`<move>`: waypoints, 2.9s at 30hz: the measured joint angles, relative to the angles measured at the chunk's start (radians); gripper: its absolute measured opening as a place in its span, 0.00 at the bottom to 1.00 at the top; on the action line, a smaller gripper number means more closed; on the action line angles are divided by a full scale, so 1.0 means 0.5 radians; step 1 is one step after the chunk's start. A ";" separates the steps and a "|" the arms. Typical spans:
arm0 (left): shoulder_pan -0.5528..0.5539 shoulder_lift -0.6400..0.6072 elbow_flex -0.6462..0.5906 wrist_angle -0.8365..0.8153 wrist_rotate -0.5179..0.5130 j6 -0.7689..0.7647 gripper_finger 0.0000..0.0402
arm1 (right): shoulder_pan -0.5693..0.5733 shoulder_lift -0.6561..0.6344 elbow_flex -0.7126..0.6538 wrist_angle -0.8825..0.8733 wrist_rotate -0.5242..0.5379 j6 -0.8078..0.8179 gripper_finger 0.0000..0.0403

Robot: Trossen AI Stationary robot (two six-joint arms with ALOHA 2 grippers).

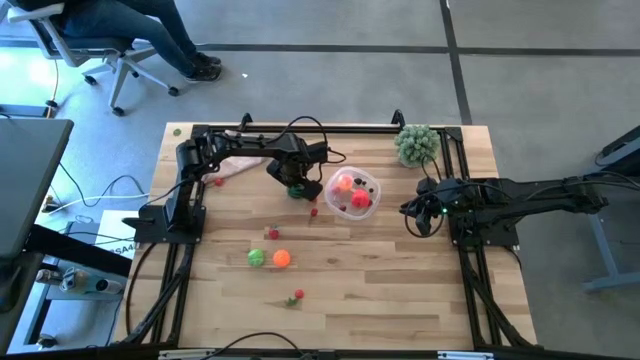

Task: Pick and placing Produce into tupperware
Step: Put the watermelon into the transparent bin

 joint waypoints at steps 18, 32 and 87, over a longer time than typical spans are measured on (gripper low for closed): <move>0.000 -0.003 0.000 -0.010 0.001 -0.038 0.75 | 0.000 0.000 0.000 0.000 0.000 0.000 0.18; 0.000 -0.003 0.000 -0.011 -0.008 -0.055 0.74 | 0.000 0.000 0.000 0.000 0.000 0.000 0.18; -0.267 0.306 0.951 0.081 0.069 0.158 0.73 | 0.000 0.001 0.000 -0.002 0.000 0.000 0.18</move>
